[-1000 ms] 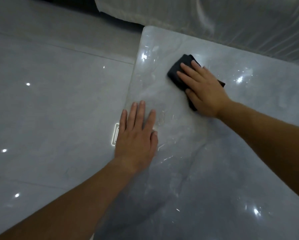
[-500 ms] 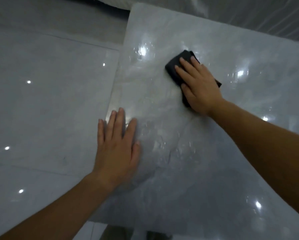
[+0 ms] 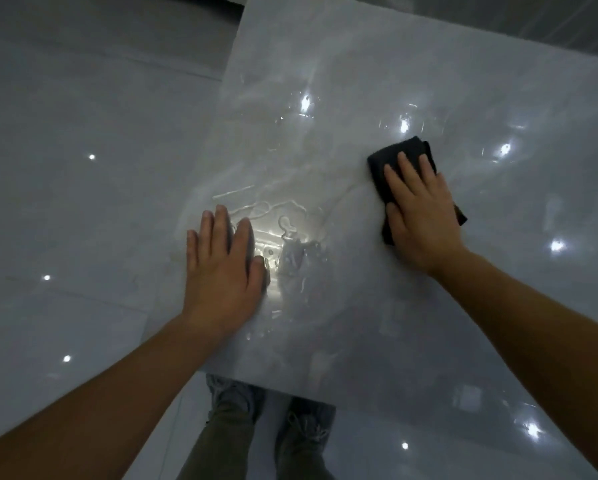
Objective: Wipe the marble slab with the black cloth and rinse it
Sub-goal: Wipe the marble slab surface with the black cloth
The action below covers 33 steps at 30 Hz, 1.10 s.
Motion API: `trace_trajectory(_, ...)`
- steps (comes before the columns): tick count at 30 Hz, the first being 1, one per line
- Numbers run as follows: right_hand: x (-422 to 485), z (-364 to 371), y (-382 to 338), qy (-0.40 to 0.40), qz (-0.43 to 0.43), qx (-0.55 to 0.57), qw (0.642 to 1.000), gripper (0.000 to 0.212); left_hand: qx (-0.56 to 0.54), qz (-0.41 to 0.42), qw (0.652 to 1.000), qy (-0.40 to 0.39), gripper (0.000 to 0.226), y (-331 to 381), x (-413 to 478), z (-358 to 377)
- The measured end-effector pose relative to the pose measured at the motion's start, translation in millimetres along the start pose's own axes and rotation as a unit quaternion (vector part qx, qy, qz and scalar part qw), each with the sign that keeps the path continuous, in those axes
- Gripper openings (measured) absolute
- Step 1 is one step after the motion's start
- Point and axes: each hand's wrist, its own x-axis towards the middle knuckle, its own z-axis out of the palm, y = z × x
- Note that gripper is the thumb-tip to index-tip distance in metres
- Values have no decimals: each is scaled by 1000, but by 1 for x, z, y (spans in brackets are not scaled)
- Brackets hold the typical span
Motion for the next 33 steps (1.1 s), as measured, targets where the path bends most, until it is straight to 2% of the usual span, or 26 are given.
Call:
trace_trajectory(1, -11, 6, -13, -1, -10, -6, 1000, 62, 8, 0, 1000, 1, 73, 1, -1, 1)
trace_trajectory(4, -48, 21, -48, -31, -128, -15, 991, 63, 20, -1, 1000, -4, 73, 3, -2, 1)
trace_trajectory(6, -58, 23, -57, -58, -173, -10, 983, 58, 10, -2, 1000, -10, 74, 2, -2, 0)
trace_trajectory(9, -28, 18, -59, -65, -166, -5, 984, 59, -17, 12, 1000, -8, 72, -3, -2, -5)
trace_trajectory(12, 43, 16, -71, -38, -109, 12, 993, 61, -37, 29, 999, 19, 61, -15, -8, -9)
trace_trajectory(14, 98, 10, -89, -26, -65, 38, 997, 60, -39, 15, 998, 40, 57, -22, -16, -12)
trace_trajectory(17, 143, 16, -128, -14, -51, 35, 998, 61, -61, -12, 997, 40, 55, -37, -24, -7)
trace_trajectory(19, 128, 27, -151, -21, -100, 15, 995, 63, -70, 3, 997, 43, 54, -48, -29, -2)
trace_trajectory(21, 84, 36, -159, -43, -189, -15, 981, 66, -57, 23, 997, 45, 53, -56, -34, 1)
trace_trajectory(24, 29, 36, -151, -107, -266, -17, 958, 68, -38, 28, 998, 42, 50, -64, -45, 1)
trace_trajectory(27, 40, 28, -144, -132, -241, 10, 962, 73, -41, 47, 997, 39, 50, -65, -57, 5)
trace_trajectory(31, 57, 34, -175, -86, -157, 18, 984, 73, -71, 47, 995, 49, 53, -66, -59, 9)
trace_trajectory(33, 34, 45, -192, -74, -182, 3, 981, 71, -105, 33, 992, 59, 61, -65, -62, 10)
